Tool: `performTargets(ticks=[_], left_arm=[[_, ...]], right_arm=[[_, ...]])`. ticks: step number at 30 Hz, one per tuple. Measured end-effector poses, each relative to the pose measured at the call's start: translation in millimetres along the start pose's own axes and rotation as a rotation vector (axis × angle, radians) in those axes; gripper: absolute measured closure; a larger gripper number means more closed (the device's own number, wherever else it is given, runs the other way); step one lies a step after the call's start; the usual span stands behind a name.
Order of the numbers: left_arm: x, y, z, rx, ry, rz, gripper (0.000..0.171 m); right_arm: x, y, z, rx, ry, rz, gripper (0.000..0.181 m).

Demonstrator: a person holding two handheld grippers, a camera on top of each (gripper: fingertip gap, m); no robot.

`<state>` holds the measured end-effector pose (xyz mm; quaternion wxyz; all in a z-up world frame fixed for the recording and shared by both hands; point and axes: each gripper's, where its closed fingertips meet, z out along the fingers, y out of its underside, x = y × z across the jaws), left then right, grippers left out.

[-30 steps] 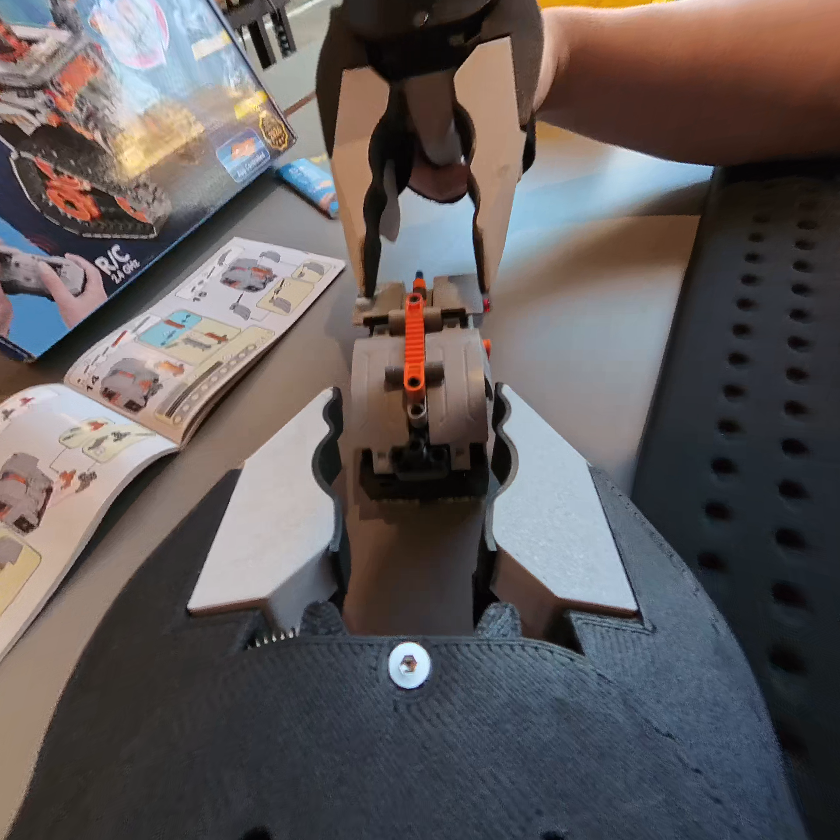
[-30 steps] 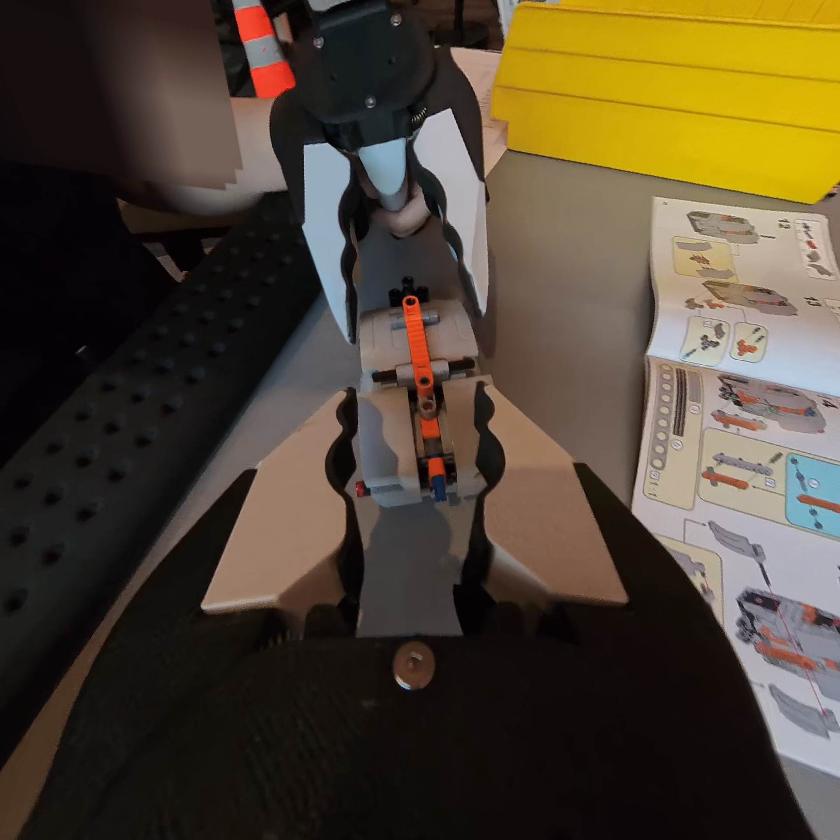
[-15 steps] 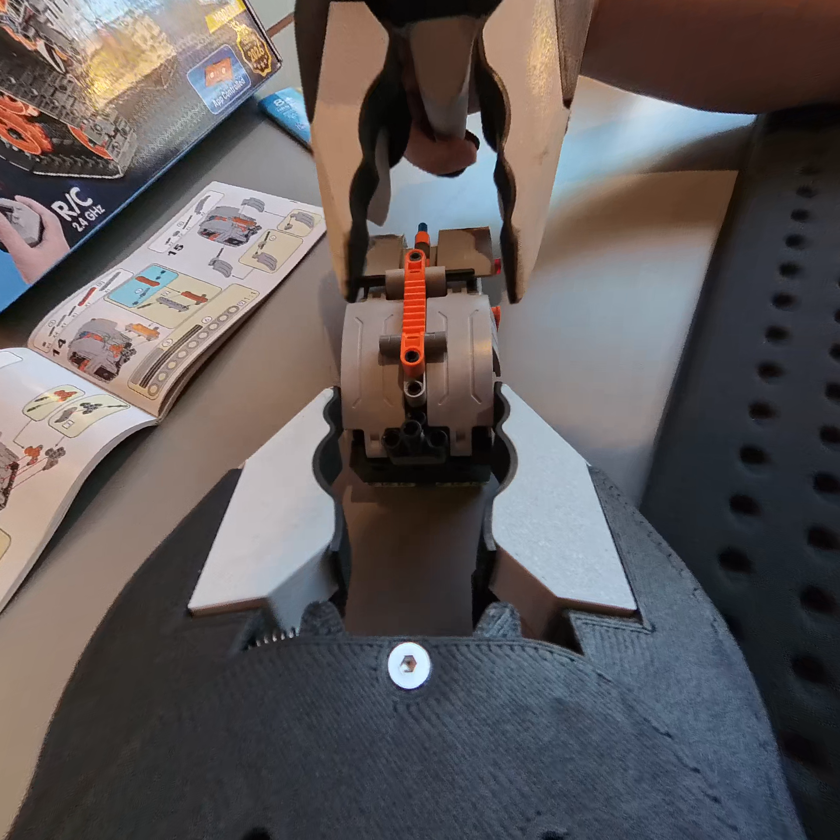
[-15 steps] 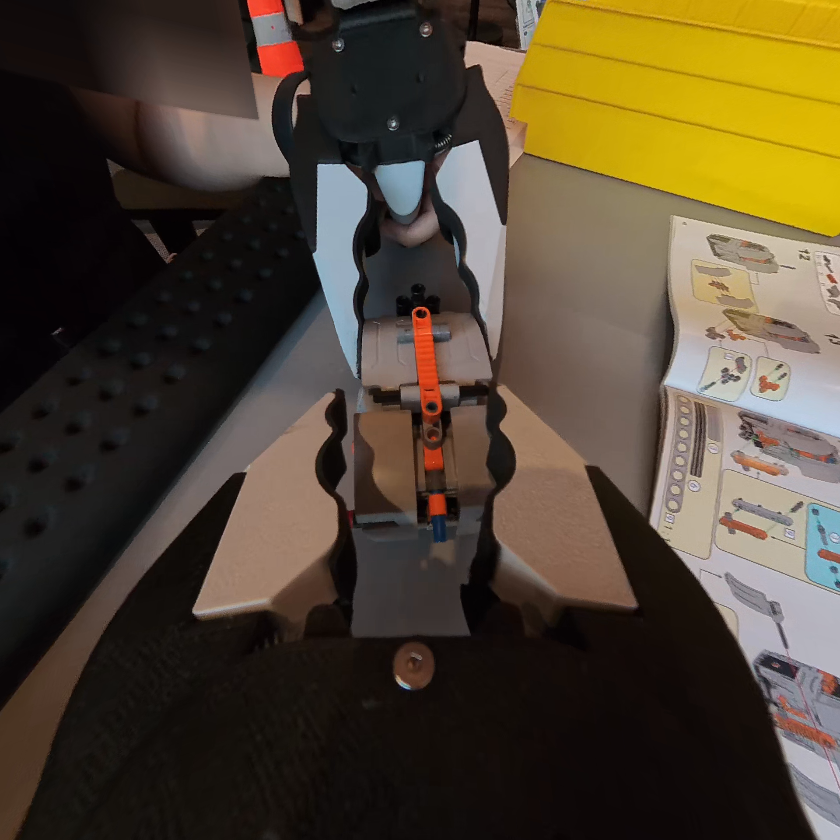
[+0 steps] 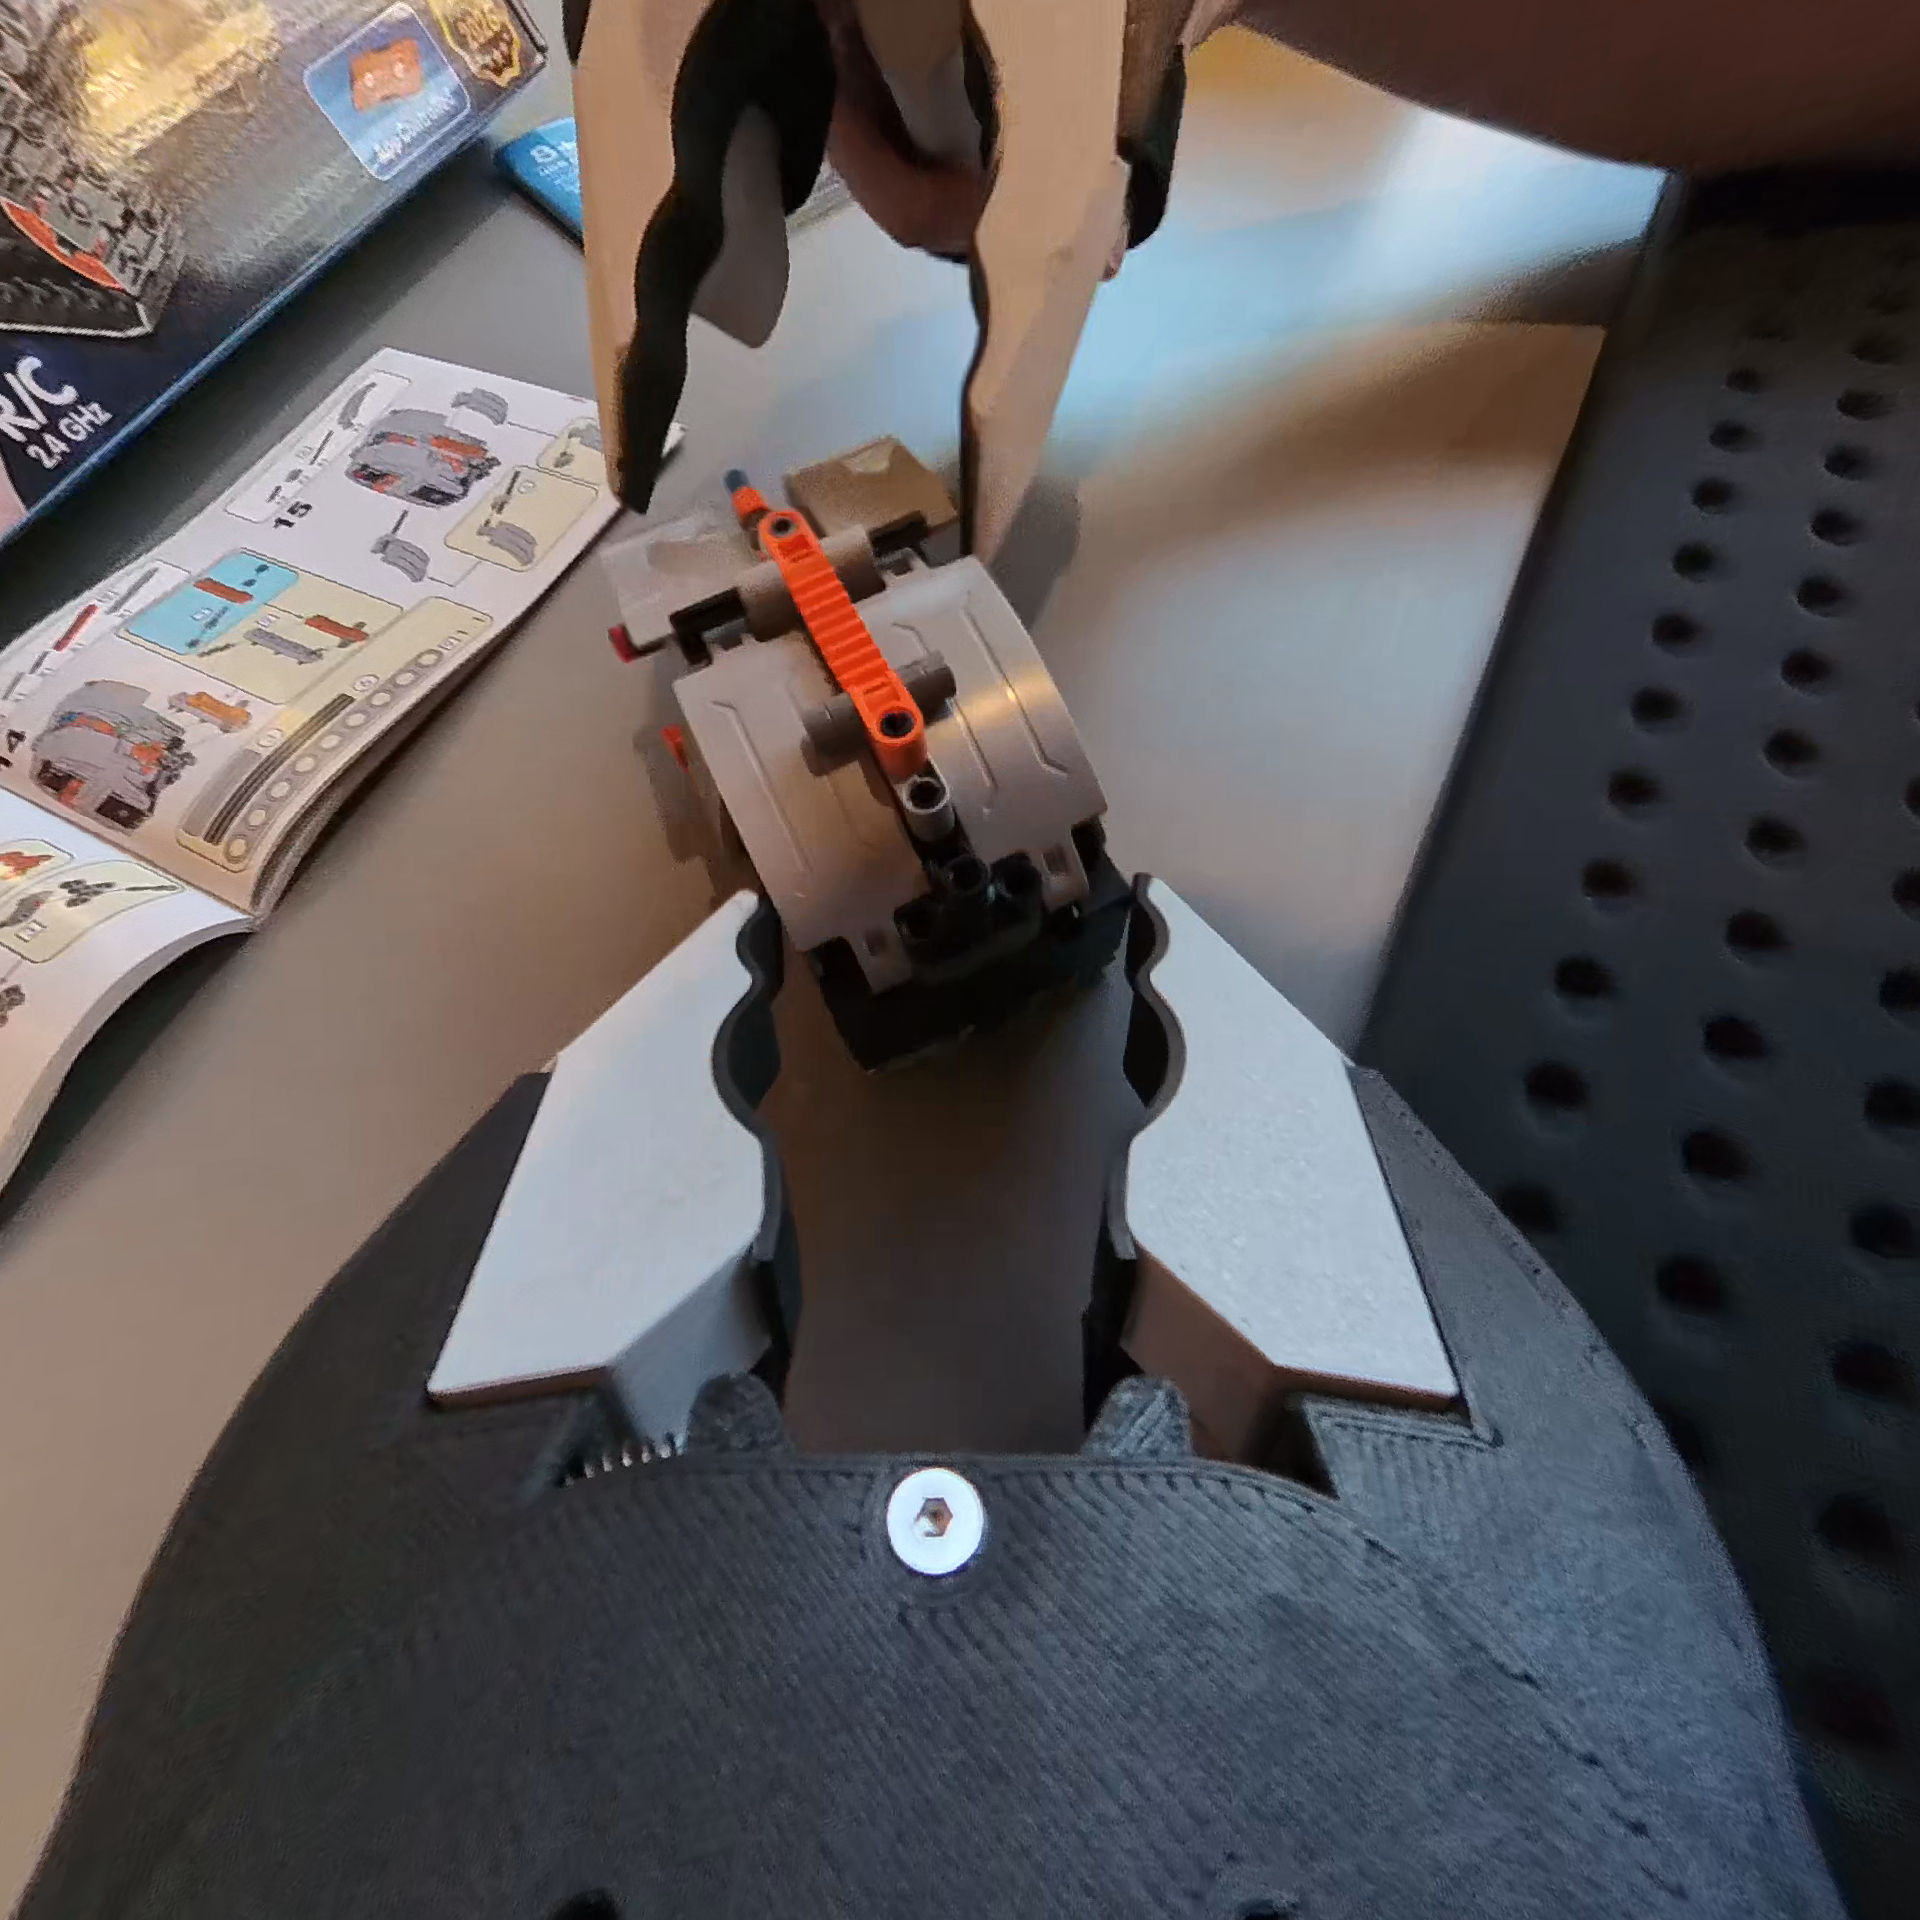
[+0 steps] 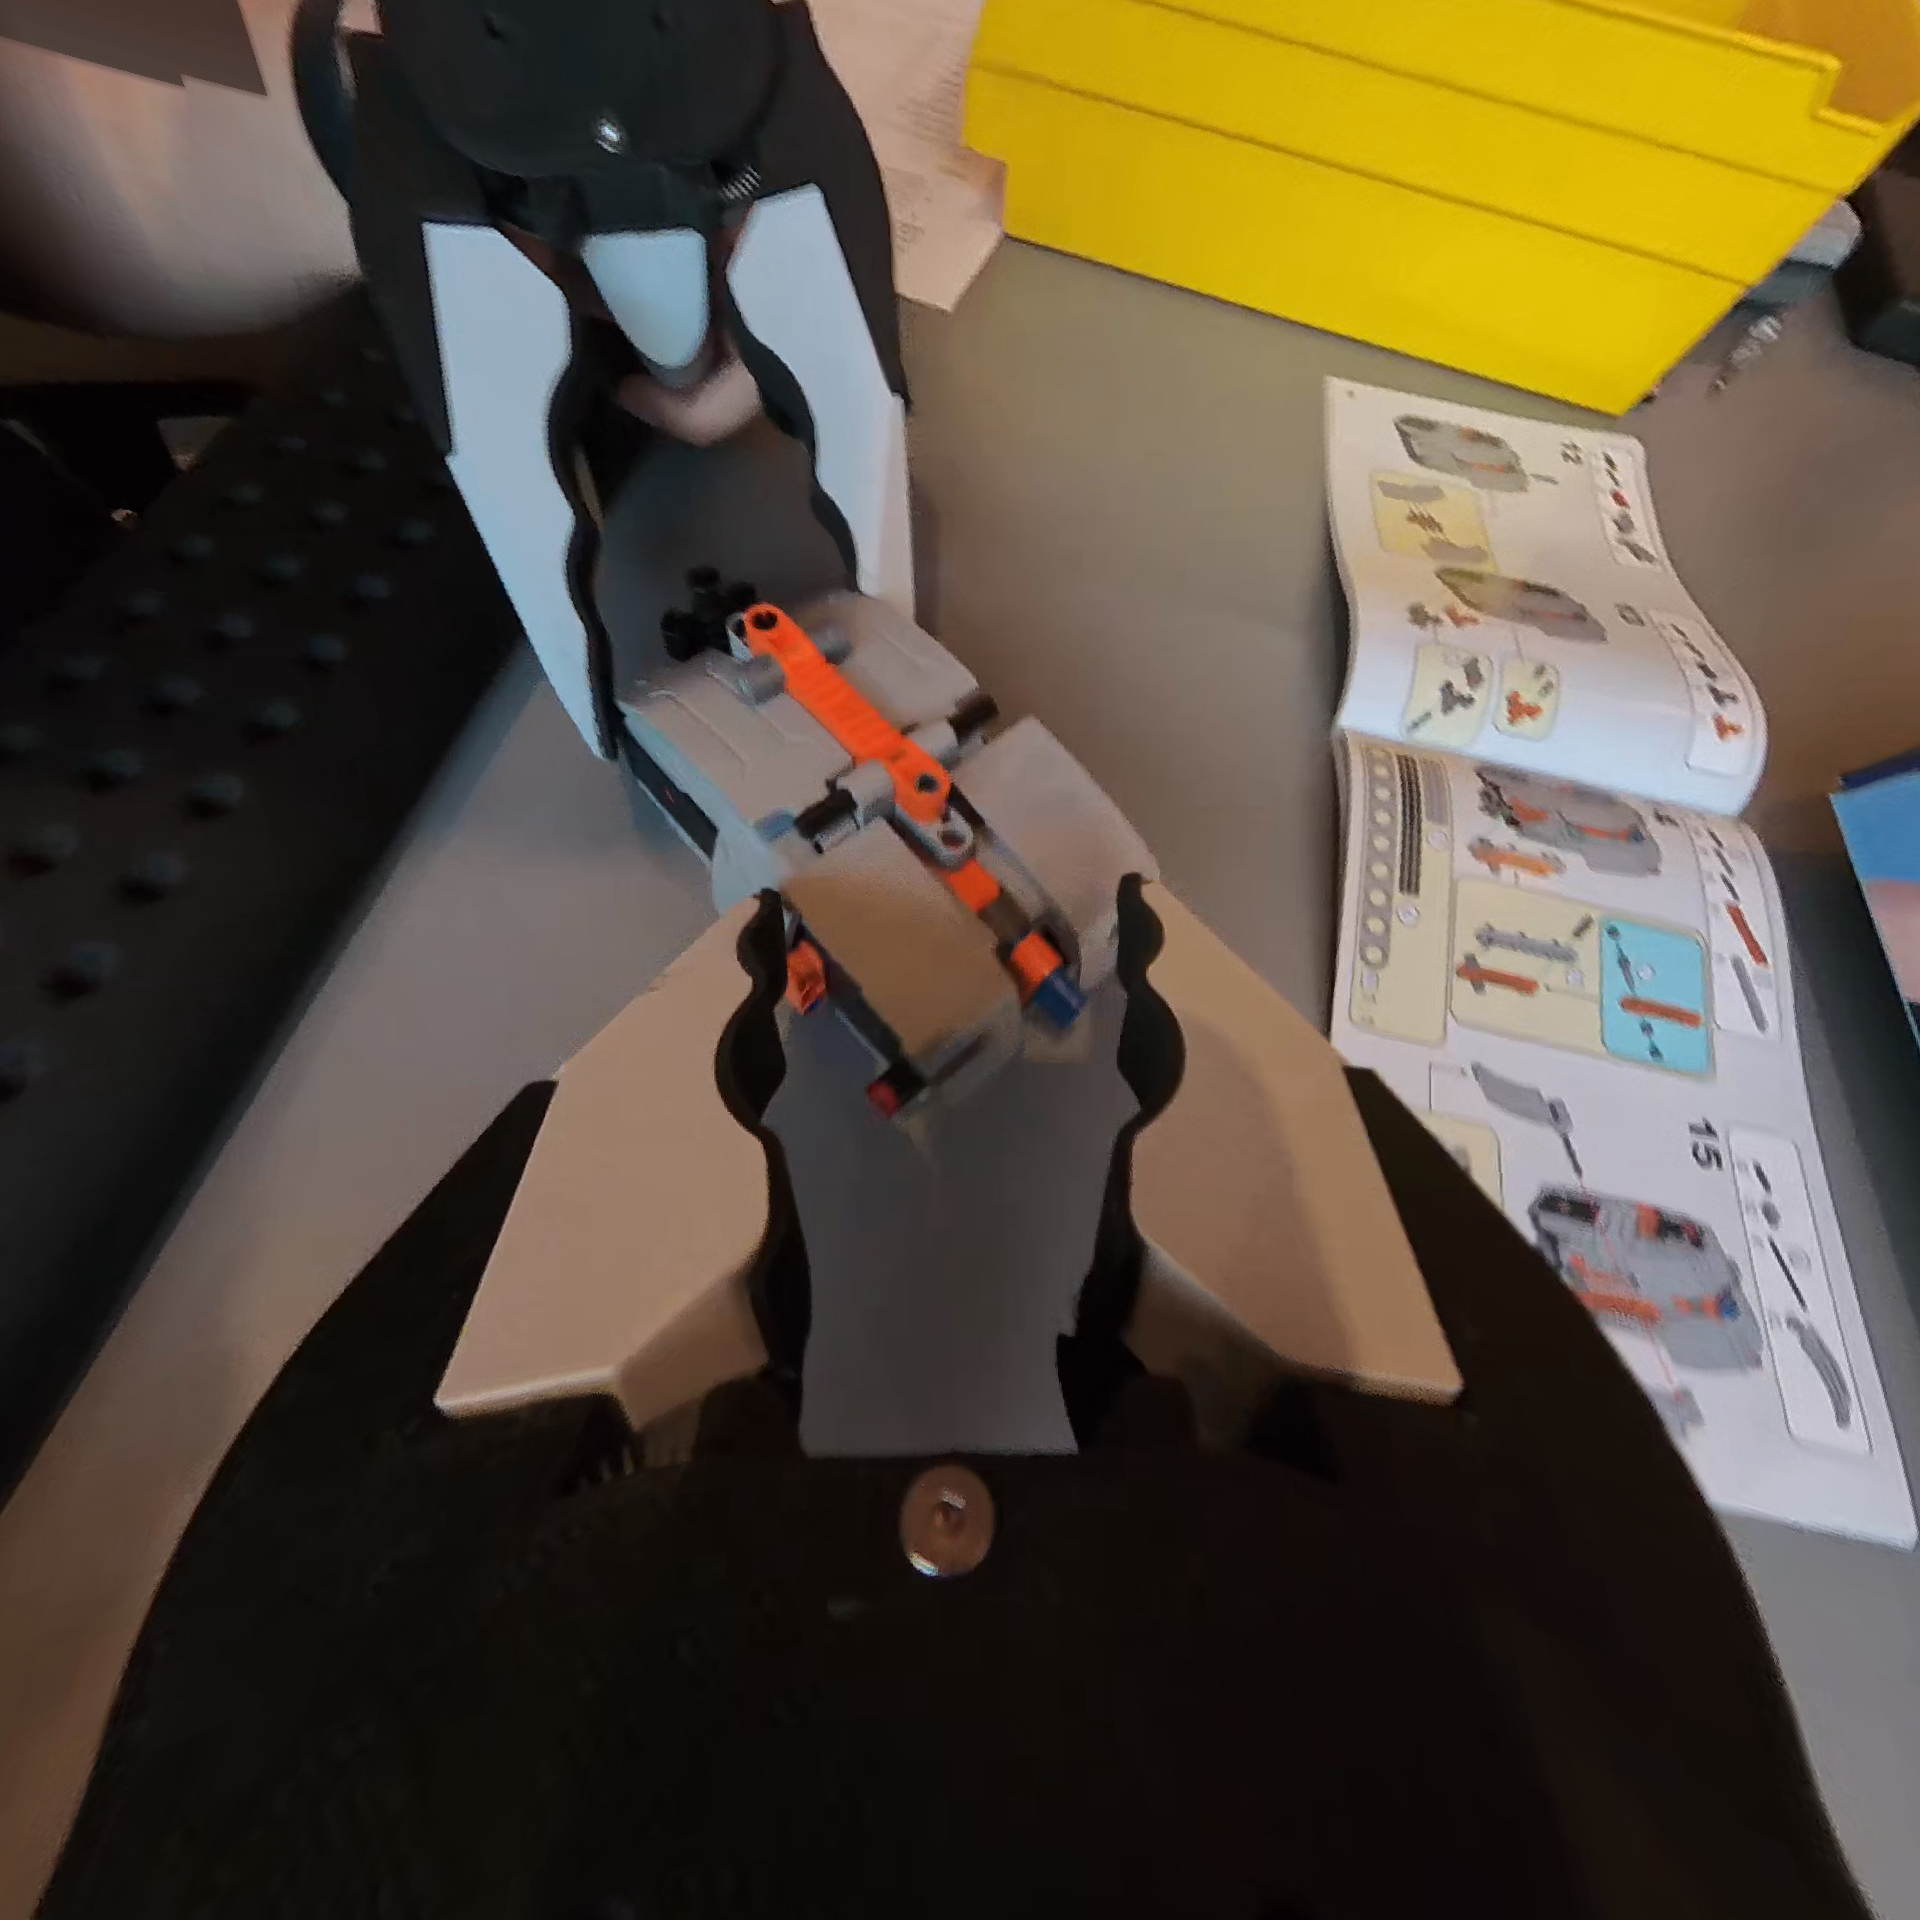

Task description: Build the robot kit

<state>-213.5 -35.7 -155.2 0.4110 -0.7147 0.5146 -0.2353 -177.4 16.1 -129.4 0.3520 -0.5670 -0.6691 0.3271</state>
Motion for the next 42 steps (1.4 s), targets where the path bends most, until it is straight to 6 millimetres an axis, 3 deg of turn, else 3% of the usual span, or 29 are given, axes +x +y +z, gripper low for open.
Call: performTargets(ticks=[3,4,6,11,17,21,26,29,31,36,38,42], left_arm=[[3.8,2.0,-1.3,-0.017,-0.014,0.048,0.109],[5.0,2.5,-1.6,-0.028,-0.018,0.064,0.111],[8.1,3.4,-0.8,-0.045,-0.022,0.103,0.115],[21.0,3.1,1.7,-0.065,0.008,0.195,0.118],[29.3,8.6,0.0,-0.068,0.065,0.225,0.133],[17.5,11.2,-8.5,-0.051,0.041,0.180,0.133],[0.7,-16.1,-30.3,0.137,0.046,0.032,0.136],[-20.9,-34.5,-38.1,0.242,0.004,-0.069,0.161],[-33.9,-36.5,-35.0,0.231,-0.029,-0.084,0.171],[-39.4,-33.5,-15.0,0.128,0.009,-0.025,0.170],[-36.6,-33.5,-9.3,0.117,0.056,-0.035,0.171],[-33.9,-37.8,-6.0,0.153,0.087,-0.075,0.171]], right_arm=[[1.0,14.3,-7.4,-0.033,0.073,0.046,0.121],[-5.1,19.6,-9.1,-0.046,0.065,0.078,0.131],[-10.5,29.0,-12.2,-0.070,0.114,0.153,0.133],[-14.0,28.8,-13.2,0.006,0.252,0.270,0.131],[-8.8,31.6,-11.2,0.018,0.245,0.312,0.138],[-11.7,35.7,-9.9,0.001,0.235,0.293,0.138],[-12.9,39.5,-10.6,-0.024,0.236,0.275,0.138],[-11.9,39.5,-15.7,-0.029,0.255,0.265,0.144],[-10.2,34.0,-21.2,-0.002,0.269,0.265,0.150],[-14.8,5.8,-34.5,0.156,0.256,0.342,0.168],[-18.6,-2.7,-33.0,0.194,0.246,0.371,0.172],[-24.2,-0.3,-21.6,0.133,0.245,0.343,0.173]])
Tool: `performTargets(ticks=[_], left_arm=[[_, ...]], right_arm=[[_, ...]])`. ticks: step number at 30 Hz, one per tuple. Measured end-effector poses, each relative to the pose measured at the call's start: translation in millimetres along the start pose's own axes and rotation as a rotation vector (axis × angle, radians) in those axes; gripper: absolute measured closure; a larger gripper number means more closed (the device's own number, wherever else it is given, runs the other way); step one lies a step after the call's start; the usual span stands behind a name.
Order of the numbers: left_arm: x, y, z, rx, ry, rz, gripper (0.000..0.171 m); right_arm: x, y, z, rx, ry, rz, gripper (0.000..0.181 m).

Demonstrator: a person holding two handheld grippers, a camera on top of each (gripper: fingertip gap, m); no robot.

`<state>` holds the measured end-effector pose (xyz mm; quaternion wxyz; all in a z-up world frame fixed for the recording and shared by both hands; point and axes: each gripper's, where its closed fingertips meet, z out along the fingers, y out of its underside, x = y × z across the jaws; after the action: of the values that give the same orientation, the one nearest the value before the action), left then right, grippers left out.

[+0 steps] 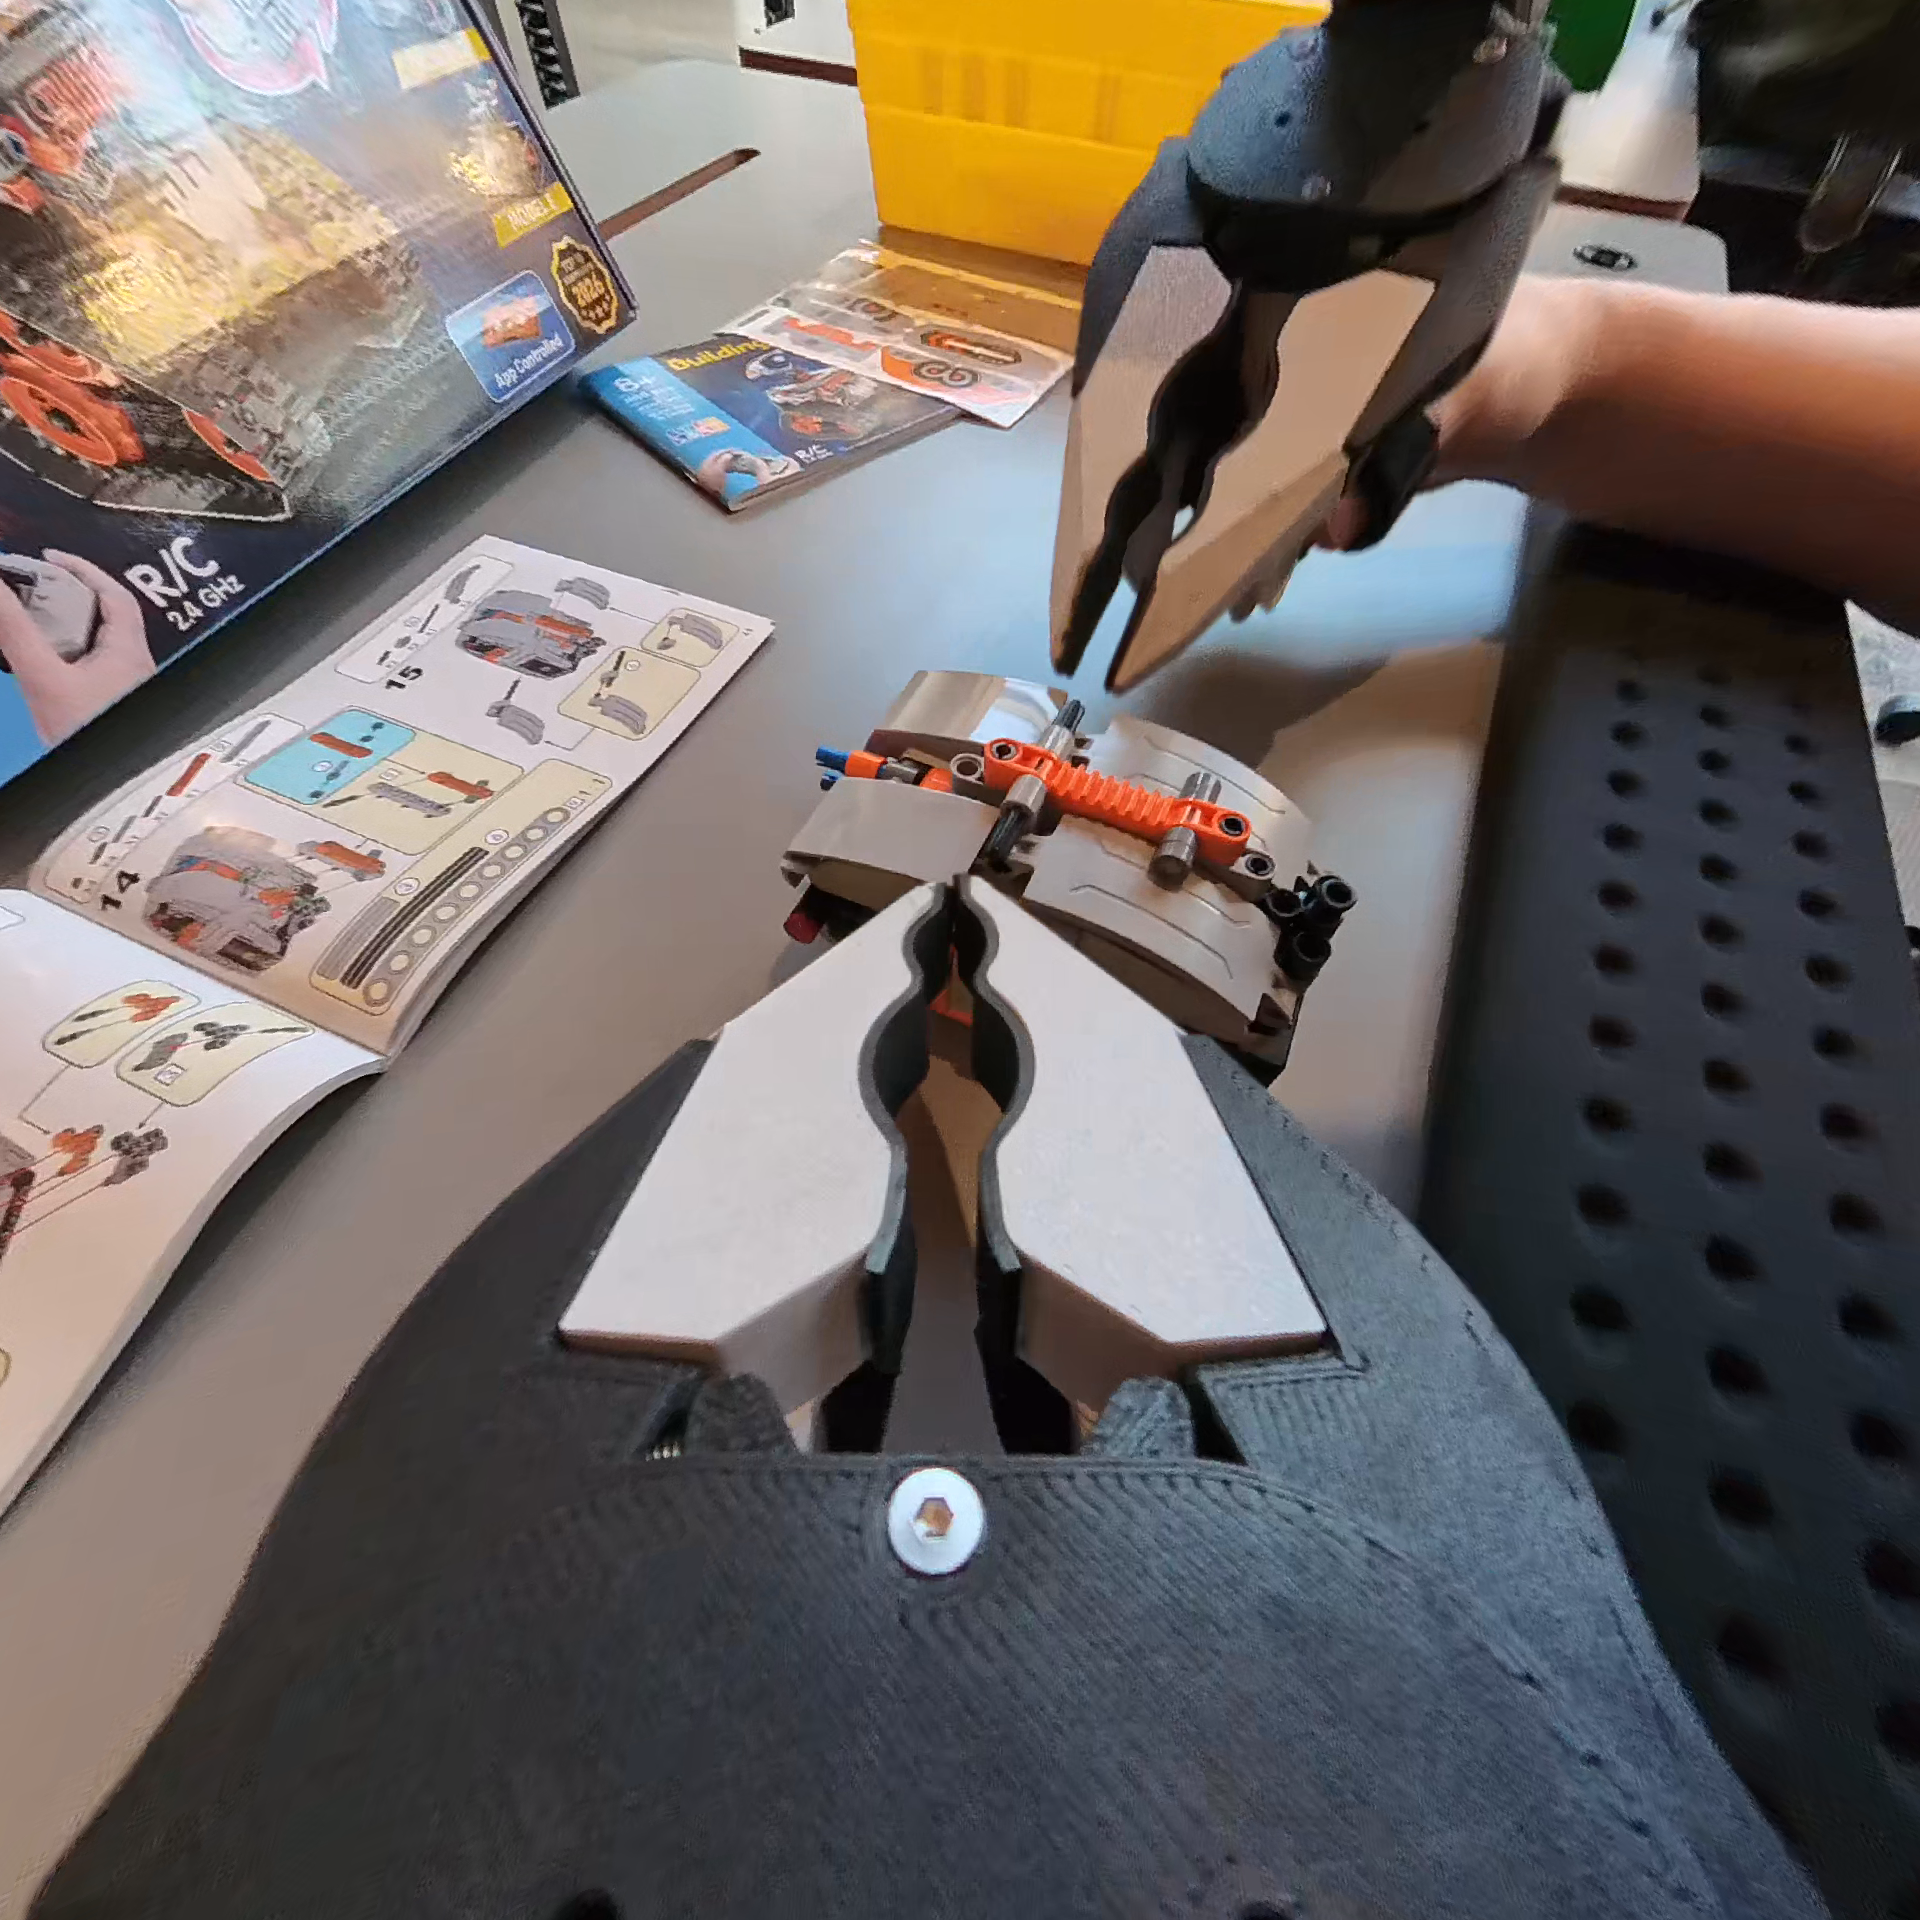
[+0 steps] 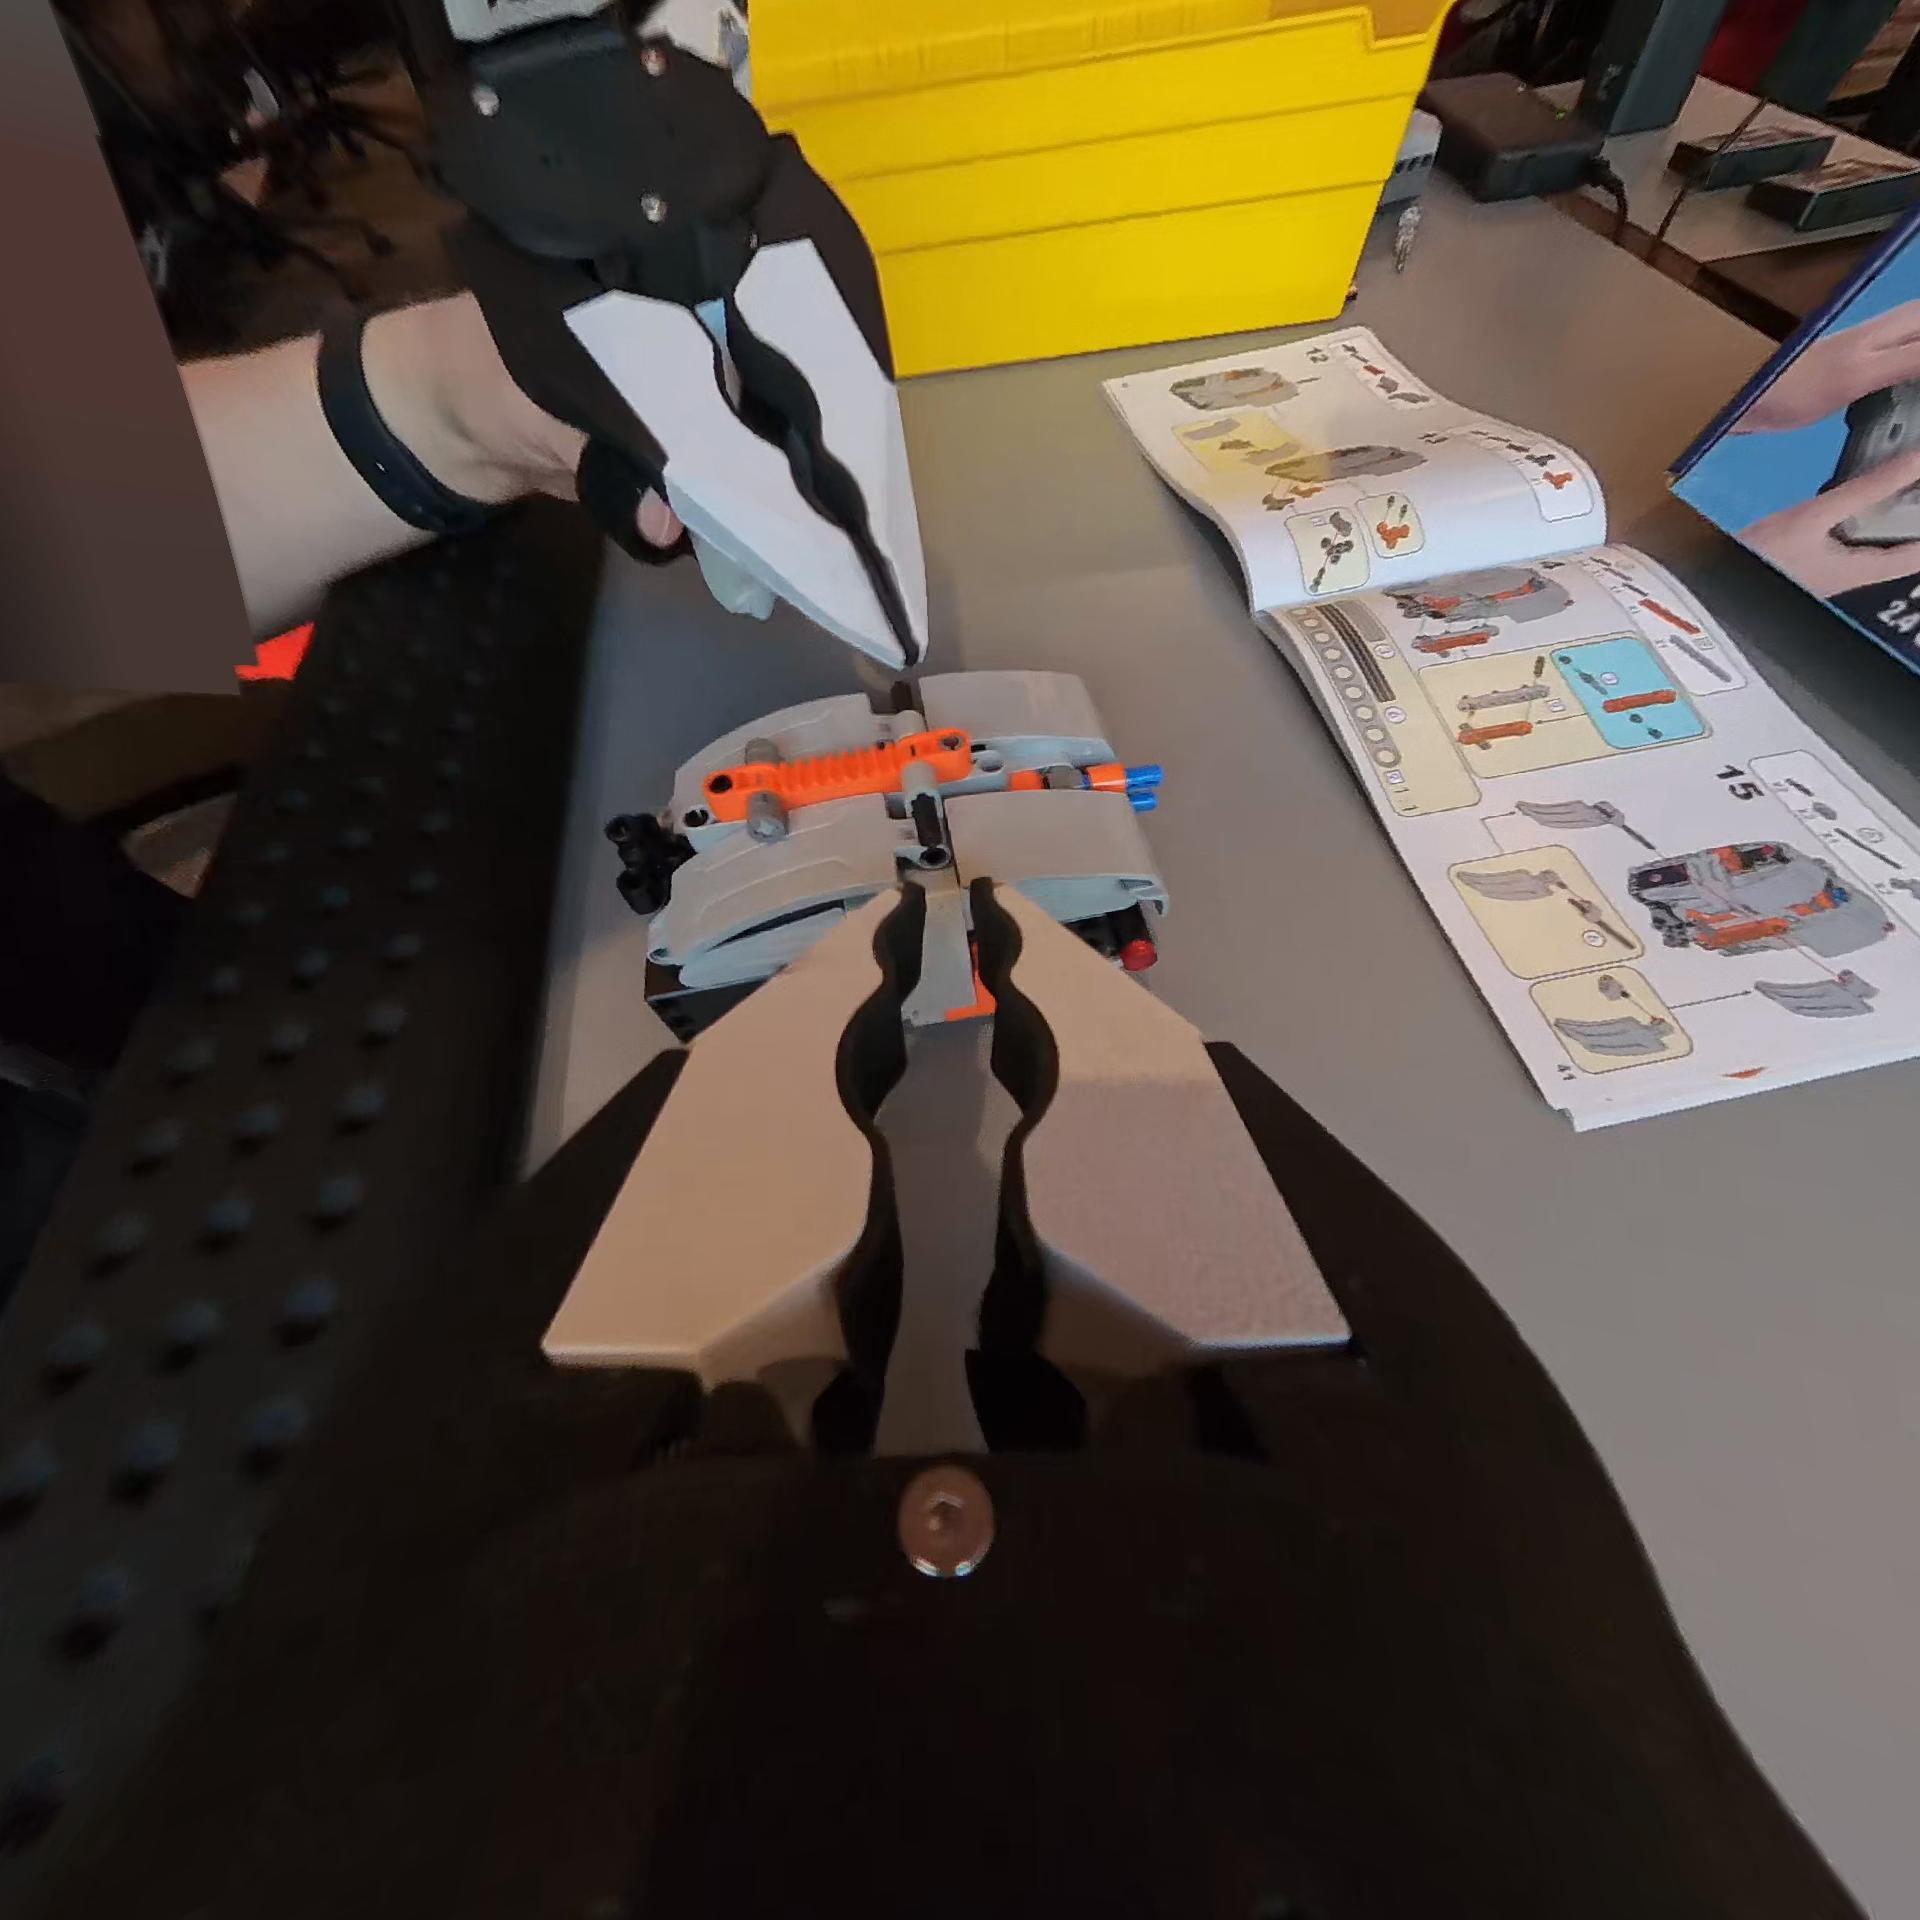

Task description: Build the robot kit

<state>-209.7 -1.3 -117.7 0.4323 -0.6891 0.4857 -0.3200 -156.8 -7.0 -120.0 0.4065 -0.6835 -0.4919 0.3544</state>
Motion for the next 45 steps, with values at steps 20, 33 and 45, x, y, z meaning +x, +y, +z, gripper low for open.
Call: performTargets(ticks=[20,33,45], left_arm=[[3.1,-2.6,5.7,0.050,-0.051,0.066,0.171],[-4.1,-0.4,-16.8,0.151,-0.044,-0.031,0.171],[28.6,3.6,-18.1,0.132,0.234,-0.177,0.124]], right_arm=[[-4.1,-6.4,10.0,0.023,0.017,-0.095,0.179],[19.0,8.5,-11.7,0.016,0.113,-0.002,0.174],[-32.7,17.7,1.6,0.011,0.045,0.072,0.124]])
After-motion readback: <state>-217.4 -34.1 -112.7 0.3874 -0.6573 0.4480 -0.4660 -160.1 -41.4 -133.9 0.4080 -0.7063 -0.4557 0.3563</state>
